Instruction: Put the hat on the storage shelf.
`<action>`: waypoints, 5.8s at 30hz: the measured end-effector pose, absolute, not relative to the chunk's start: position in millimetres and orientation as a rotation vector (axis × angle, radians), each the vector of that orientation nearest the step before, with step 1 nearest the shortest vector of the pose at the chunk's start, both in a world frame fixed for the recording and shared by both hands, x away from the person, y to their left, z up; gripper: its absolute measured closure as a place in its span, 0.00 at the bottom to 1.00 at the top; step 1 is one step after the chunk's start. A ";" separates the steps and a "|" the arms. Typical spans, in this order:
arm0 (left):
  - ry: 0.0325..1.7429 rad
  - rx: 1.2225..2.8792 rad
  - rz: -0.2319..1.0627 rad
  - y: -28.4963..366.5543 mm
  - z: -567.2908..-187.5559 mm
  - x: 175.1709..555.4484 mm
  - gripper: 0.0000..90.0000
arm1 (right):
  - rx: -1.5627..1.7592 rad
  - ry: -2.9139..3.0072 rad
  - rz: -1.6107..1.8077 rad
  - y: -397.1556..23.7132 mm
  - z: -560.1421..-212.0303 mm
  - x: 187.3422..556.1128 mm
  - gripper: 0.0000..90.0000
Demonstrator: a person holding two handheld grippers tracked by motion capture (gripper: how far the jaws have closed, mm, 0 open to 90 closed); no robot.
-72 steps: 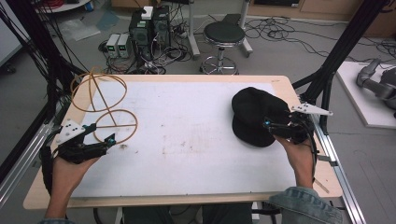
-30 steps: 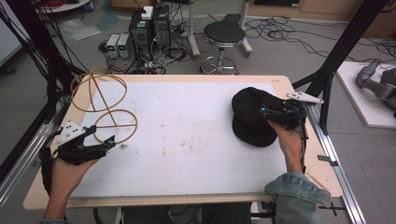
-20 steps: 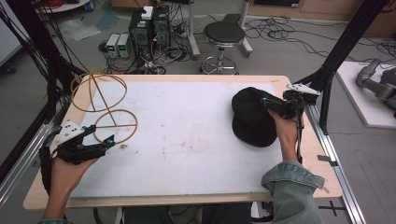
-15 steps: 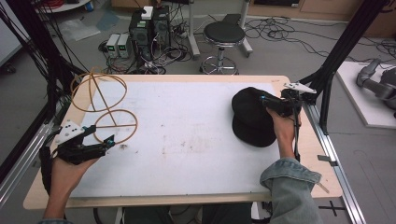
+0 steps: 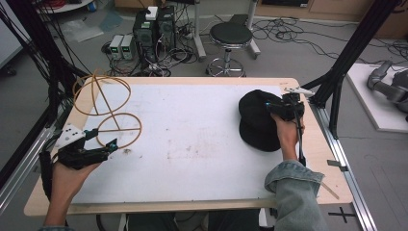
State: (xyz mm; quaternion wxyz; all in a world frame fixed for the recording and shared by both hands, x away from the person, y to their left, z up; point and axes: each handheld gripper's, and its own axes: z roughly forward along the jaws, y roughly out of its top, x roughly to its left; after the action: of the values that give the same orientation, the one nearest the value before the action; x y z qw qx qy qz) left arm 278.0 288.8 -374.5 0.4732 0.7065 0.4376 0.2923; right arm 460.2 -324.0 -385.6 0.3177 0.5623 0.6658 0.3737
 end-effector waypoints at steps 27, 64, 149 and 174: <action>1.064 1.709 0.717 291.7 -369.5 276.2 0.24 | 1.466 1.823 0.971 -322.7 -379.0 454.4 0.92; 1.037 1.682 0.722 299.6 -360.4 271.8 0.24 | 0.855 1.898 1.497 -277.8 -261.5 411.3 0.93; 1.021 1.663 0.717 326.1 -349.0 244.4 0.25 | 0.270 2.180 2.083 50.7 -215.8 458.2 0.89; 1.031 1.656 0.726 333.6 -348.4 235.0 0.25 | 0.514 2.356 1.874 104.2 -241.5 469.6 0.78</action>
State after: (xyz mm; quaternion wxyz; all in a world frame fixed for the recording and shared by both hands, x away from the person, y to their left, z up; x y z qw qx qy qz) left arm 235.0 333.6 -348.4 0.5054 0.6865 0.4274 0.3010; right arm 469.6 104.2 -241.5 0.0439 0.1681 0.7706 0.6132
